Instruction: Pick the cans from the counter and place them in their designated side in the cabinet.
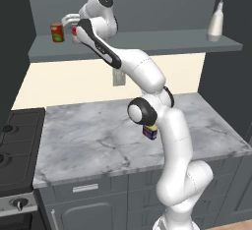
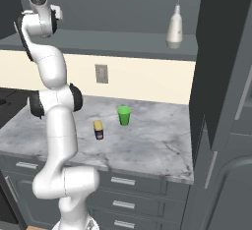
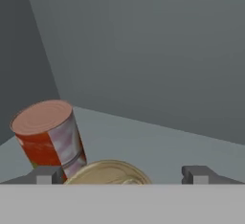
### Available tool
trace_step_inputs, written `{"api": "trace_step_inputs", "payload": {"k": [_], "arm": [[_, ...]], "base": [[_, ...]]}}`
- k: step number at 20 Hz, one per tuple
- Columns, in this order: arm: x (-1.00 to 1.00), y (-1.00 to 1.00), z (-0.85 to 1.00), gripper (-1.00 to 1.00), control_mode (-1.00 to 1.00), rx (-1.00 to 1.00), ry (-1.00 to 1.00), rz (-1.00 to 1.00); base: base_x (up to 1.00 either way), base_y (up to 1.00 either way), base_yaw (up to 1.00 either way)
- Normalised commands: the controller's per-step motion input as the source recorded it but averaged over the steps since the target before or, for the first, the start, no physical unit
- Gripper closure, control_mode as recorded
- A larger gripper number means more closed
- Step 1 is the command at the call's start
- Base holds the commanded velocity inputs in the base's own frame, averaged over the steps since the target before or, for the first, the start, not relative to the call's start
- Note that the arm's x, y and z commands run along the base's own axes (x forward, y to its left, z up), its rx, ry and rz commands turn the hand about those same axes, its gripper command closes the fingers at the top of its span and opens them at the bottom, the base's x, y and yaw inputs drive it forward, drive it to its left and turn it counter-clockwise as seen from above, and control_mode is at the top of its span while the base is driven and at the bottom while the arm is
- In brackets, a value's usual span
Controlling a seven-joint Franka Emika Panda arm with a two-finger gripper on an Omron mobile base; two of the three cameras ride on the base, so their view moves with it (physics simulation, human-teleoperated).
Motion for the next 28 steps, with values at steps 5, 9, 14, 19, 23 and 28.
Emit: {"api": "trace_step_inputs", "payload": {"k": [5, 9, 14, 19, 23, 28], "arm": [[-0.35, -0.19, 0.19, -1.00, -1.00, 0.00, -0.07, 0.00], [-0.56, -0.26, 0.03, -1.00, -1.00, 0.00, -0.04, 0.00], [-0.66, -0.22, 0.00, -1.00, -1.00, 0.00, -0.06, 0.00], [-0.79, -0.22, 0.00, -1.00, -1.00, 0.00, -0.11, 0.00], [-0.83, -0.21, 0.00, -1.00, -1.00, 0.00, -0.14, 0.00], [-0.90, -0.23, 0.00, -1.00, -1.00, 0.00, -0.17, 0.00]], "base": [[0.00, 0.00, 0.00], [0.00, 0.00, 0.00], [0.00, 0.00, 0.00], [0.00, 0.00, 0.00], [0.00, 0.00, 0.00], [0.00, 0.00, 0.00]]}}
